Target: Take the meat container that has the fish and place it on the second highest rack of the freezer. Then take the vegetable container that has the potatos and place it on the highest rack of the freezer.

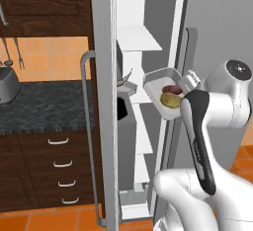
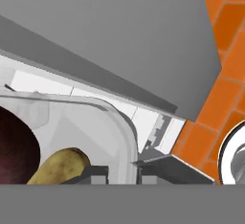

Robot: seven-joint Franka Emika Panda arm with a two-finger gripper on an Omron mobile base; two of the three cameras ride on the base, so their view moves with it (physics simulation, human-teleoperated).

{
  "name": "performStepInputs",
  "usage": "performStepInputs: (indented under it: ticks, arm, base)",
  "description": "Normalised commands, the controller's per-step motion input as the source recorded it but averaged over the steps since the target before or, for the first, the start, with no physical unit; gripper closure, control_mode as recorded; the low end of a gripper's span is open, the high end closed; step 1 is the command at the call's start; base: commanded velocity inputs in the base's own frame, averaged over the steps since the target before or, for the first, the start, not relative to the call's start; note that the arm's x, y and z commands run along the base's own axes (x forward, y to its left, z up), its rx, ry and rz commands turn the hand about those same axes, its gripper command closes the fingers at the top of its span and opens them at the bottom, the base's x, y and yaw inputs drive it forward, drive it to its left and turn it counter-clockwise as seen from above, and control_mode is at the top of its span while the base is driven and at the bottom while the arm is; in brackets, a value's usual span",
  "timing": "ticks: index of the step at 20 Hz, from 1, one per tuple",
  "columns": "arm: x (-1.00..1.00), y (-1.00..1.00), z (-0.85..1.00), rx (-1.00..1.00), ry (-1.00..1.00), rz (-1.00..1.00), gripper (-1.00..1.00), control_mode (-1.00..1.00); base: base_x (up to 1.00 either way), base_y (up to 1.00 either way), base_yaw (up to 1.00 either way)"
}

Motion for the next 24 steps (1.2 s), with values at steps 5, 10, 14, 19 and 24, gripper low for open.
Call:
performStepInputs:
  ticks: [5,10,14,19,24]
  arm:
    - [0.26,0.18,0.69,0.09,-0.02,-0.01,1.0,-1.0]
    - [0.57,0.37,0.32,0.15,-0.08,-0.07,1.0,-1.0]
    - [0.55,0.31,0.34,0.14,-0.05,-0.05,1.0,-1.0]
    - [0.74,0.0,0.16,0.01,-0.07,0.0,1.0,-1.0]
    - [0.79,0.0,0.38,0.0,-0.06,0.0,1.0,-1.0]
  base:
    - [0.0,0.0,0.0]
    - [0.0,0.0,0.0]
    - [0.0,0.0,0.0]
    - [0.0,0.0,0.0]
    - [0.0,0.0,0.0]
